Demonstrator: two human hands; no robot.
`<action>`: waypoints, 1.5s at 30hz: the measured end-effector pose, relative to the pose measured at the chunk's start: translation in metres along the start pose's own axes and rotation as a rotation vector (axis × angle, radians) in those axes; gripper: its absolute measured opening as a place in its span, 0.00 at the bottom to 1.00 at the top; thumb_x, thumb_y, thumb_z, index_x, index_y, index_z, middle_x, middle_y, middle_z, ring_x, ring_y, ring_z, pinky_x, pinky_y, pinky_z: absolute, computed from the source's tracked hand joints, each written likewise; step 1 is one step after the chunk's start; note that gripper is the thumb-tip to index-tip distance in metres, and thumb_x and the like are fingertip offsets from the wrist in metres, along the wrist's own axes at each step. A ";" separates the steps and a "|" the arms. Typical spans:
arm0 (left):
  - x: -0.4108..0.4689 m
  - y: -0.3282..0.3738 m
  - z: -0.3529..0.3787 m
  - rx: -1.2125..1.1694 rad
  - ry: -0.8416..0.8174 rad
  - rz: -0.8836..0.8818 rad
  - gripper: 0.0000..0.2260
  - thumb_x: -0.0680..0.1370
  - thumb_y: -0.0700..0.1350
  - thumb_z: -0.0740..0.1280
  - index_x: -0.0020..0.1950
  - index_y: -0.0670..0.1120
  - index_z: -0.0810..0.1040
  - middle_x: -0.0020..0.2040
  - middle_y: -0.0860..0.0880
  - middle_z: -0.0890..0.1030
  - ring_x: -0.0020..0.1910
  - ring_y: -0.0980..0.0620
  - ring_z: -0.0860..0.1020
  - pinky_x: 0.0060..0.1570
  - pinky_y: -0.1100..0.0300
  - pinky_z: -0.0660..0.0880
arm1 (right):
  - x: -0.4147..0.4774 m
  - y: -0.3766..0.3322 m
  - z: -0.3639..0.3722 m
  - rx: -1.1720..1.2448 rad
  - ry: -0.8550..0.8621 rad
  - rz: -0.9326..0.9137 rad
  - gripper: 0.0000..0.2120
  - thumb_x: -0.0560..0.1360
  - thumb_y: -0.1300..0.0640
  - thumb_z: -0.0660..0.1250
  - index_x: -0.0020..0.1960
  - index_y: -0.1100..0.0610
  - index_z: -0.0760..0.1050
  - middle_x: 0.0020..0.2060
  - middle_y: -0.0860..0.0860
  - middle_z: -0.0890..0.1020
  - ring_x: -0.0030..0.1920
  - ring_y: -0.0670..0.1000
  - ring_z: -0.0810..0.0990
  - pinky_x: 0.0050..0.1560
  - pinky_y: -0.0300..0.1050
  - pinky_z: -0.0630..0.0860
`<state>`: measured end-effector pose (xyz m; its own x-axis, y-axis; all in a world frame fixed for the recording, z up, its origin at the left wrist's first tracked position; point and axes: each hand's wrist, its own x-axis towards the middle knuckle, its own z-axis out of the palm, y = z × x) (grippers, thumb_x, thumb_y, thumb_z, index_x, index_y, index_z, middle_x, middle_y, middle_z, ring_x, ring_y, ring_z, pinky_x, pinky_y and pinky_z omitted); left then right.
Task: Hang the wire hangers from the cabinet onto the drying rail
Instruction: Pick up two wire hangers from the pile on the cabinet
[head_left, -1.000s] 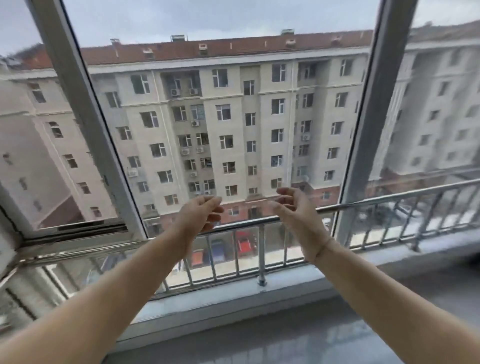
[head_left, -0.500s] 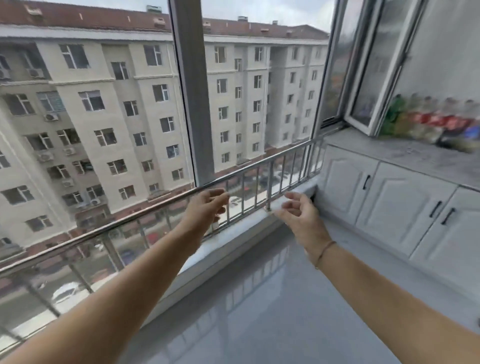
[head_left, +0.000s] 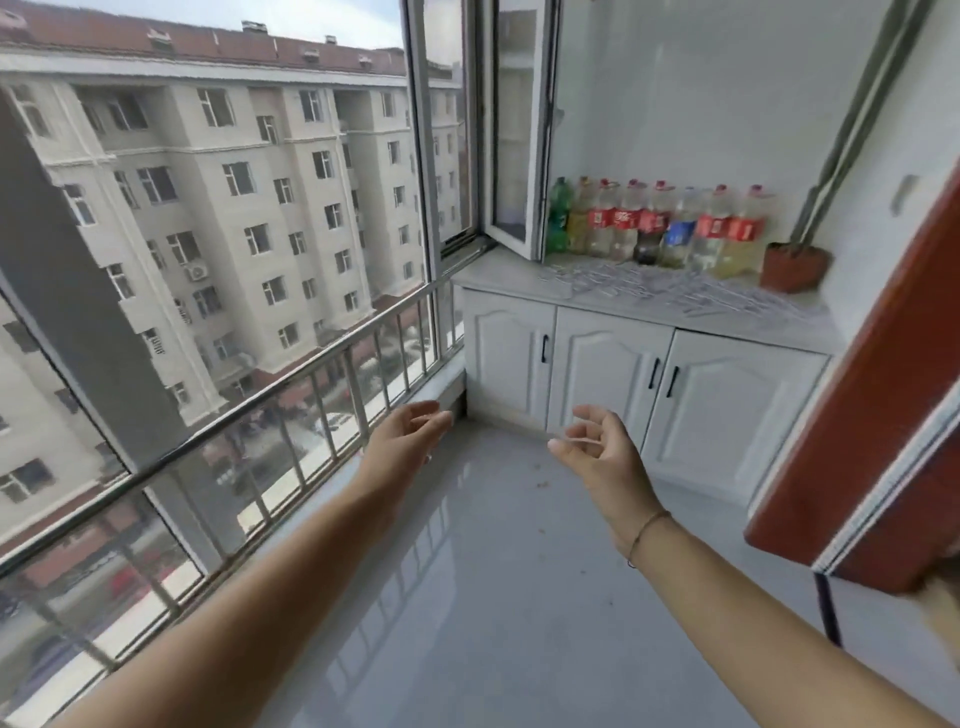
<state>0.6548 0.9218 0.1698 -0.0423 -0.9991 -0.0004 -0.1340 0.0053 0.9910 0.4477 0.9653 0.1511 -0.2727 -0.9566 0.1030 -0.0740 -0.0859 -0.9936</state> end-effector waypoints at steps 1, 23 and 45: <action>0.018 0.001 0.011 -0.001 -0.012 0.004 0.12 0.77 0.46 0.67 0.60 0.47 0.75 0.49 0.48 0.80 0.46 0.53 0.76 0.45 0.61 0.71 | 0.015 0.003 -0.008 -0.006 0.023 0.003 0.18 0.73 0.60 0.69 0.60 0.52 0.69 0.51 0.51 0.74 0.49 0.49 0.75 0.43 0.34 0.70; 0.397 0.018 0.239 0.008 -0.314 -0.023 0.14 0.77 0.46 0.66 0.63 0.45 0.75 0.53 0.47 0.80 0.52 0.50 0.77 0.48 0.62 0.72 | 0.374 0.057 -0.156 -0.045 0.413 0.056 0.19 0.72 0.62 0.69 0.60 0.54 0.70 0.48 0.49 0.74 0.47 0.46 0.74 0.44 0.35 0.70; 0.735 -0.013 0.419 -0.006 -0.160 -0.181 0.09 0.77 0.45 0.66 0.57 0.47 0.77 0.46 0.48 0.79 0.46 0.52 0.77 0.41 0.61 0.70 | 0.769 0.129 -0.249 -0.141 0.258 0.148 0.14 0.72 0.62 0.68 0.57 0.56 0.72 0.45 0.49 0.75 0.44 0.41 0.74 0.43 0.28 0.71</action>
<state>0.2105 0.2046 0.1005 -0.1743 -0.9644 -0.1989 -0.1477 -0.1741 0.9736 -0.0107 0.2884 0.1141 -0.5230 -0.8522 -0.0158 -0.1424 0.1057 -0.9841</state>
